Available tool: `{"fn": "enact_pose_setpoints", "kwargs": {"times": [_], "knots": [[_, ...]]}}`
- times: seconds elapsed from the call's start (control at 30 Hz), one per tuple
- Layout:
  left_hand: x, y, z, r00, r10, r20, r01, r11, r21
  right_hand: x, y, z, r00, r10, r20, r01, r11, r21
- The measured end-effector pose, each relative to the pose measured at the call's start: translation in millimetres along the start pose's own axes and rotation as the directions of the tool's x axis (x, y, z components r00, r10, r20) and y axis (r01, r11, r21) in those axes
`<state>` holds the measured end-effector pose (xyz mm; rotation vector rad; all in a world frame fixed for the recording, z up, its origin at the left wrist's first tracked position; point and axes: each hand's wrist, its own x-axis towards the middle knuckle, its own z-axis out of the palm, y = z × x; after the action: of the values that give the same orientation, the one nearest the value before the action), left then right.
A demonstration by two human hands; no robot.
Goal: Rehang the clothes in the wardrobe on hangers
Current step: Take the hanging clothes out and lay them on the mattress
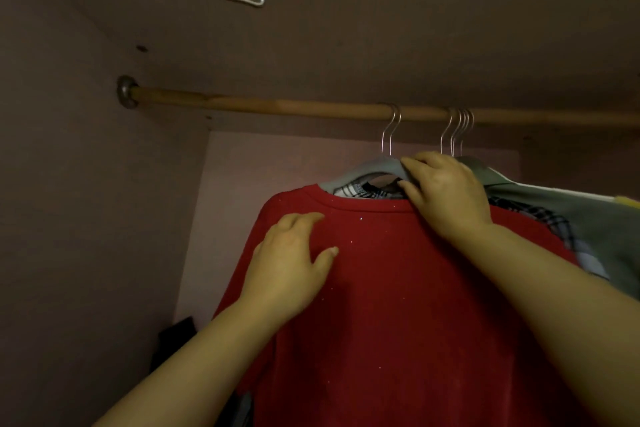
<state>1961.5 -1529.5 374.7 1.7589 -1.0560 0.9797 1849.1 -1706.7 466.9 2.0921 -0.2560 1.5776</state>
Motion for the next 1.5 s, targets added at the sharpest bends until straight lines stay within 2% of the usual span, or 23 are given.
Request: {"fn": "enact_pose_setpoints", "kwargs": {"times": [0.17,0.3,0.43,0.53,0.63,0.77,0.87,1.13,1.27,1.5], "knots": [[8,13,-18,0.992,0.053,-0.115,-0.046,0.997,0.064,3,-4,-13,0.992,-0.024,-0.121,0.031,0.998,0.059],[10,29,-36,0.952,0.129,-0.277,-0.094,0.986,0.134,13,-11,-38,0.974,0.022,-0.227,0.01,0.99,0.139],[-8,37,-52,0.908,0.141,-0.394,-0.078,0.982,0.173,-18,-32,-53,0.952,-0.087,-0.294,0.157,0.962,0.225],[-39,34,-52,0.933,0.1,-0.346,-0.029,0.978,0.205,-62,-53,-56,0.946,-0.11,-0.305,0.206,0.931,0.301],[-90,25,-46,0.971,0.065,-0.231,-0.008,0.971,0.239,-111,-72,-53,0.953,-0.115,-0.28,0.214,0.91,0.355],[-172,12,-43,0.991,-0.082,-0.107,0.105,0.968,0.227,-176,-92,-45,0.974,-0.129,-0.184,0.197,0.882,0.428],[-220,13,-46,0.988,-0.14,-0.063,0.152,0.948,0.279,-216,-110,-43,0.988,-0.125,-0.096,0.156,0.841,0.519],[-303,40,-112,0.985,-0.14,-0.1,0.169,0.898,0.405,-282,-165,-77,0.997,-0.056,-0.053,0.077,0.661,0.746],[-340,53,-169,0.983,-0.099,-0.154,0.162,0.858,0.487,-292,-208,-114,0.996,-0.032,-0.08,0.084,0.56,0.824],[-410,89,-292,0.963,-0.104,-0.249,0.238,0.759,0.606,-297,-303,-197,0.993,-0.036,-0.112,0.118,0.323,0.939]]}}
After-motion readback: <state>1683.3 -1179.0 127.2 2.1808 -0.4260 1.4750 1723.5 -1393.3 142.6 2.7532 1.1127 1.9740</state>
